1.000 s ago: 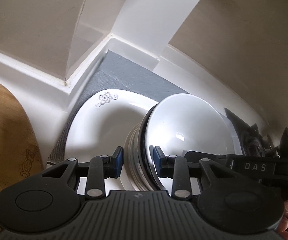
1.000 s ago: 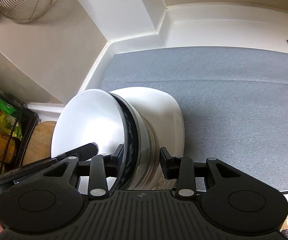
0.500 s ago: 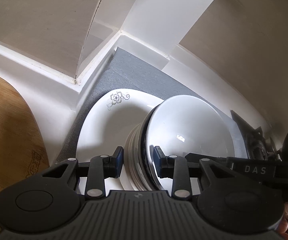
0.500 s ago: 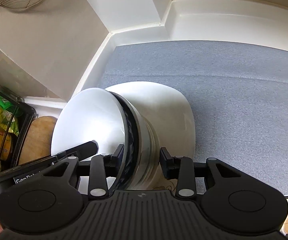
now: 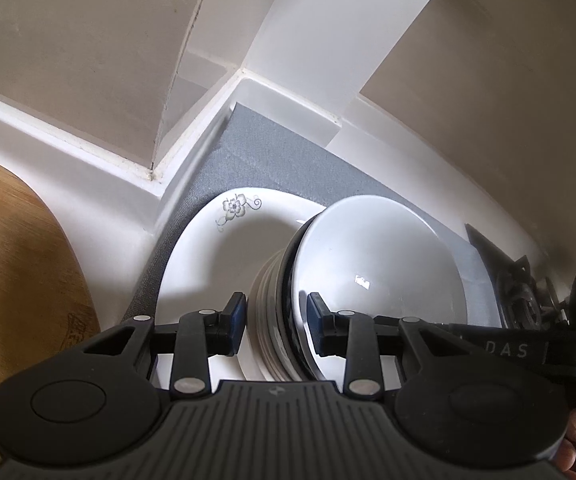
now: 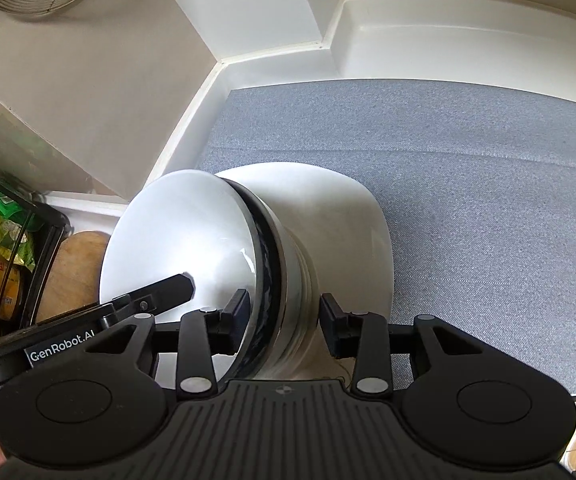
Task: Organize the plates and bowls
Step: 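Lower the bowl stack onto the flower-patterned plates with both tools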
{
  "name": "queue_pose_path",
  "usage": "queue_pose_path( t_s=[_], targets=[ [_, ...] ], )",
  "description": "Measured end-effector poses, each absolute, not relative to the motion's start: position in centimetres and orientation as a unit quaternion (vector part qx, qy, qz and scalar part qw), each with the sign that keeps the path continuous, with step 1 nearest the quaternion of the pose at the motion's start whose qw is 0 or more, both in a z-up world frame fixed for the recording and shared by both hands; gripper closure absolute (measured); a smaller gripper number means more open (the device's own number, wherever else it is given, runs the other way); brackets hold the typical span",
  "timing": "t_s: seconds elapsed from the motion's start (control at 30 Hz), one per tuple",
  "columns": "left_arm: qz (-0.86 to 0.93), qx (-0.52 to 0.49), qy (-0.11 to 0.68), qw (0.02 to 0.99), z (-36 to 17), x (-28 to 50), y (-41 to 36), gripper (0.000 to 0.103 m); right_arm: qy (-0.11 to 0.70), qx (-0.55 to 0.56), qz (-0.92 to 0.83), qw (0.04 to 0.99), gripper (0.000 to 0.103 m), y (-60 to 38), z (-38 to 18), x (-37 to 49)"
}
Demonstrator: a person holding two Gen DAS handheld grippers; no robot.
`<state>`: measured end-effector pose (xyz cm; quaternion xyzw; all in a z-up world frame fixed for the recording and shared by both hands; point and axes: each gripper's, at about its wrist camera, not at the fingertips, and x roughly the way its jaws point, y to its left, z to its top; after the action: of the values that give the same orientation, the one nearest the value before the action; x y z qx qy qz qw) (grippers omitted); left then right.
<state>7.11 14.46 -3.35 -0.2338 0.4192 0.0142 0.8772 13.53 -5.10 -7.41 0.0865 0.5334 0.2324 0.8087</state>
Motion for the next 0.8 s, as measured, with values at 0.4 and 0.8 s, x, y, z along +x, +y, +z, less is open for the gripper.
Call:
queue_pose_path(
  t_s=[0.4,0.8],
  targets=[
    [0.033,-0.245,0.342,0.906,-0.2,3.7,16.6,0.058,0.519,0.089,0.232,0.818,0.062,-5.9,-6.2,12.8],
    [0.084,-0.278,0.307,0.906,-1.5,1.5,20.9,0.084,0.474,0.137,0.254,0.832,0.062,-9.7,-4.4,12.7]
  ],
)
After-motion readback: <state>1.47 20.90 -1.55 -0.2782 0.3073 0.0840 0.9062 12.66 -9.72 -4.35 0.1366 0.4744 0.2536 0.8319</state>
